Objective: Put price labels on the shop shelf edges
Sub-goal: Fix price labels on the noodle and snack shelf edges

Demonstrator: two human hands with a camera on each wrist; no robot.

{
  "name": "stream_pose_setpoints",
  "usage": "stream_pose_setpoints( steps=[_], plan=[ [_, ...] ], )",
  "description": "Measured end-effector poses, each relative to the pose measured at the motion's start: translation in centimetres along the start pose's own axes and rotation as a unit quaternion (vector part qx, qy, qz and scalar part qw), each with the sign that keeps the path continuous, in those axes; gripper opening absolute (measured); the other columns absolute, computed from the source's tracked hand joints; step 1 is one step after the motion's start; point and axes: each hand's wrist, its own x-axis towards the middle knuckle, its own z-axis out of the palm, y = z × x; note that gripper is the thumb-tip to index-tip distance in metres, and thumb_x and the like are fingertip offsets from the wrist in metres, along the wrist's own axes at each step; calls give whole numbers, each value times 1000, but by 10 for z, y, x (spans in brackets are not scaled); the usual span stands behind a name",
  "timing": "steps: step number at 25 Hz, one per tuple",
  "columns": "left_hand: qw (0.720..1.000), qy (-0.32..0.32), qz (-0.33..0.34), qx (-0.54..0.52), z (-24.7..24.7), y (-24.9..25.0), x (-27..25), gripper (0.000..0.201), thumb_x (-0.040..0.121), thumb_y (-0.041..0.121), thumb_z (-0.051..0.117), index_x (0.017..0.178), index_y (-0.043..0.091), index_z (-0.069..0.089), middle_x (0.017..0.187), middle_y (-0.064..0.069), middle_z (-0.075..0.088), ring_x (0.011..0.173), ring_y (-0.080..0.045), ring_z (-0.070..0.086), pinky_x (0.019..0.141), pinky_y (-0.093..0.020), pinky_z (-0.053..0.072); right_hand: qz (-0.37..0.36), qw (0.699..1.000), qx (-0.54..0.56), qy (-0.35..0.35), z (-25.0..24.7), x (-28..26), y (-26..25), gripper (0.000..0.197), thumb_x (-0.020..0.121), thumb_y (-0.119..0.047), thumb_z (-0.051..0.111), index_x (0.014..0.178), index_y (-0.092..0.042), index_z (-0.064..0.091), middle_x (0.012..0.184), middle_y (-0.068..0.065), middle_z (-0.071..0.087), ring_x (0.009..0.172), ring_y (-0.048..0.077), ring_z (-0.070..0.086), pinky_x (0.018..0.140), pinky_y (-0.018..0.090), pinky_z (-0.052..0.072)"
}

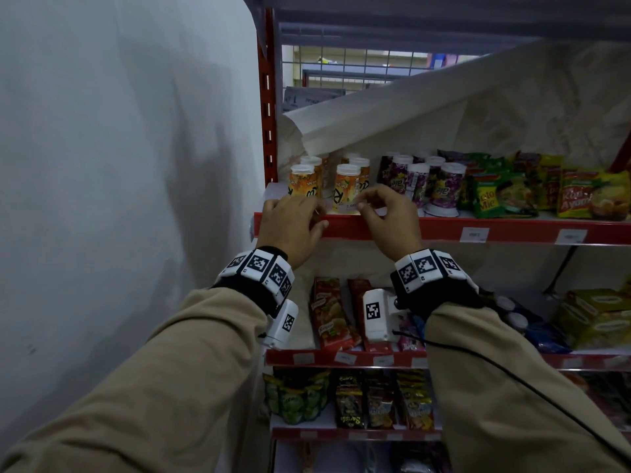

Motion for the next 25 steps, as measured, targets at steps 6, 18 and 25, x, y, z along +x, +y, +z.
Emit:
stream_pose_setpoints(
  steps=[6,18,25],
  plan=[
    [1000,-3,-3,-5,-2,-8,-1,32,87,40,60,117,30,54,100,10,65,100,-17,55,89,-37,32,7,998,-37,-57,18,-1,-2,6,88,-25,64,91,-23,69,92,-8,68,99,25,56,90,50,44],
    [991,-23,50,125,-1,-9,1,21,94,38,47,104,24,60,103,2,57,97,-20,51,89,-38,27,-78,977,-168,-101,10,0,4,14,82,-26,67,96,-24,65,85,-8,56,90,23,46,82,43,44],
    [985,-46,65,151,-1,-11,-1,27,97,40,42,105,22,61,105,1,54,99,-20,48,89,-38,28,-99,952,-239,-162,4,4,2,14,85,-30,66,97,-23,67,98,1,58,96,23,46,85,37,39]
  ],
)
